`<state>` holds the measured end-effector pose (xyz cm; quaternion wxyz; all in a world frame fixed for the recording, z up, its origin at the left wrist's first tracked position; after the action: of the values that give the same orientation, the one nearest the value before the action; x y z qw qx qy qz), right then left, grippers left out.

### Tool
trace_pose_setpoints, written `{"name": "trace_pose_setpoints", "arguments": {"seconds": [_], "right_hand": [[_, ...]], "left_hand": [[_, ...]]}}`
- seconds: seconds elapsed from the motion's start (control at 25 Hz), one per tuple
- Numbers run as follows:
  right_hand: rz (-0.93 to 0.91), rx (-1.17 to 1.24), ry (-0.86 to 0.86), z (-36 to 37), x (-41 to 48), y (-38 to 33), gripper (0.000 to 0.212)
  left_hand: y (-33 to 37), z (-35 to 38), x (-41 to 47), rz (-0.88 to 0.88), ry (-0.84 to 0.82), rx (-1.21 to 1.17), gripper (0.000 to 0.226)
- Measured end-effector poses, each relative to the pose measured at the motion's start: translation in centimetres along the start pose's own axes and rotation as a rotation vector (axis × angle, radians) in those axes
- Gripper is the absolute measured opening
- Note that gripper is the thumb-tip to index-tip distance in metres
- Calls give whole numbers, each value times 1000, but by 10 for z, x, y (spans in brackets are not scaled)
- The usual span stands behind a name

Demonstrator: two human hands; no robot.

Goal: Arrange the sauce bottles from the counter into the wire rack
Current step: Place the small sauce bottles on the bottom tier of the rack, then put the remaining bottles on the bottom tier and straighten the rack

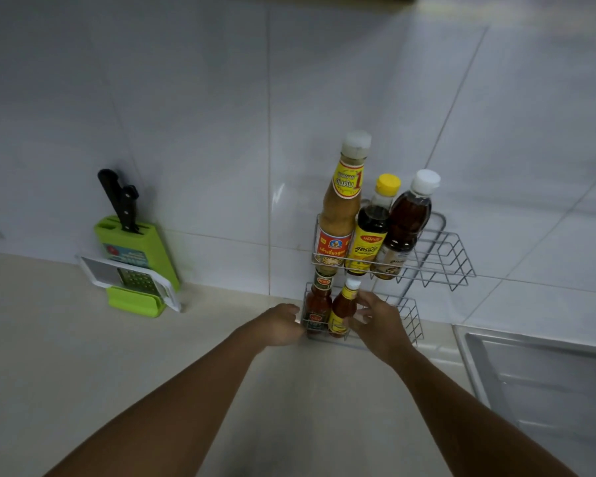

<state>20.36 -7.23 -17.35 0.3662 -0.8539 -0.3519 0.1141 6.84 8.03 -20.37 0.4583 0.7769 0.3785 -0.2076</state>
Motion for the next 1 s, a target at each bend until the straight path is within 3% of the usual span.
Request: {"name": "trace_pose_setpoints", "arguments": {"seconds": [0.12,0.28,0.4,0.52,0.6,0.68,0.76,0.84,1.0], "right_hand": [[-6,-64,10,-13,-21,-10,58],[2,-30,66,-31,-60,-21,47],[17,-4,36,-28,-104,-24,38],[22,-74,-121,1,-159,-14,39],[43,-128,-324,37,-196,0,45],[75,-165,-542,76,-232,12,59],[81,-229,-653,105,-257,20,72],[76,-289,-608,121,-270,24,68],[69,-290,-366,122,-279,29,40]], "left_hand": [[18,-12,-34,64,33,51,60],[51,-13,-96,206,63,122,52],[53,21,-142,249,-46,268,60],[22,69,-171,215,-167,428,75],[-11,99,-178,167,-223,486,84],[-46,126,-177,110,-259,500,94],[-81,147,-173,80,-239,481,102],[-110,160,-165,77,-151,420,103],[-153,174,-148,106,18,96,73]]}}
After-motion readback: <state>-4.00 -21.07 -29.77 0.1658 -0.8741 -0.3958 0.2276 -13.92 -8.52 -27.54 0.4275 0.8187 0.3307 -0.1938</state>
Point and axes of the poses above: each hand's wrist, its own x-axis towards the middle knuckle, its own z-axis out of the palm, y = z × x, the point moved 10 cm from there along x, towards the middle knuckle, and after that the axes turned 8 degrees about -z, right-handed, at the moved point
